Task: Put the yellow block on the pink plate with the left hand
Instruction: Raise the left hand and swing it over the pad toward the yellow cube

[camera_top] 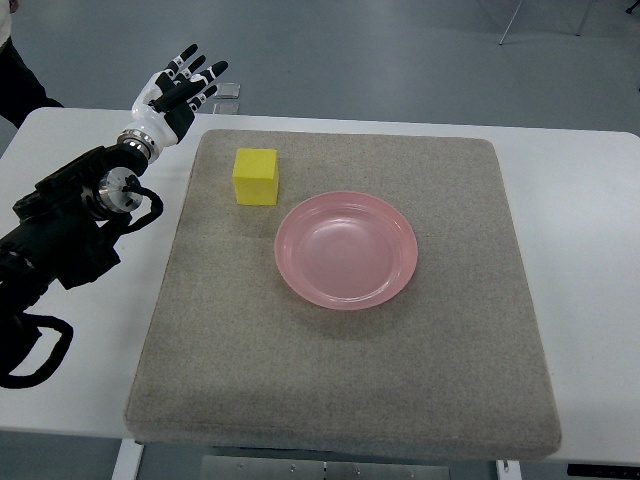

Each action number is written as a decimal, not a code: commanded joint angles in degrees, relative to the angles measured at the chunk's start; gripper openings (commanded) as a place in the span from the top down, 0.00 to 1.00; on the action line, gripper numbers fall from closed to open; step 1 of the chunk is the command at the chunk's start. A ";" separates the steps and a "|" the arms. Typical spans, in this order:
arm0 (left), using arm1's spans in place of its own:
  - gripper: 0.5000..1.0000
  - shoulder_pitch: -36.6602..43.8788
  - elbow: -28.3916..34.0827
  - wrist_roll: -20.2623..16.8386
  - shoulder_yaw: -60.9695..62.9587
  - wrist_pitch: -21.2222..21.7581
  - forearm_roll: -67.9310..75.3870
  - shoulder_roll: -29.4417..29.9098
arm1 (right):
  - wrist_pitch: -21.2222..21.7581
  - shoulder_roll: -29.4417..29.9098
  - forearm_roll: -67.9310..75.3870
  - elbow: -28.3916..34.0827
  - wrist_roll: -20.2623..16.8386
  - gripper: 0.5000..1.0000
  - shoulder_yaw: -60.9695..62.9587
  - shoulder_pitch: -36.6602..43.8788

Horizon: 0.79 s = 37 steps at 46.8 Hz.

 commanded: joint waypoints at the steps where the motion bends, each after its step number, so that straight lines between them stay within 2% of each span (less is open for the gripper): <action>1: 0.02 0.00 0.09 0.00 -0.24 0.27 0.00 0.07 | 0.00 0.00 0.00 0.00 -0.04 0.15 -0.03 0.00; 10: 0.02 -0.09 0.09 0.00 -1.11 1.14 0.00 0.07 | 0.00 0.00 0.00 0.00 -0.04 0.15 -0.03 0.00; 16: 0.02 -0.61 -0.09 0.26 -0.68 5.36 0.44 -0.01 | 0.00 0.00 0.00 0.00 -0.04 0.15 -0.03 0.00; 25: 0.02 -1.58 -3.07 0.62 -0.15 7.29 0.97 0.51 | 0.00 0.00 0.00 0.00 -0.04 0.15 0.06 0.00; 37: 0.03 -6.24 -3.78 1.58 5.38 13.44 1.32 1.92 | 0.00 0.00 0.00 0.00 -0.04 0.15 0.06 0.00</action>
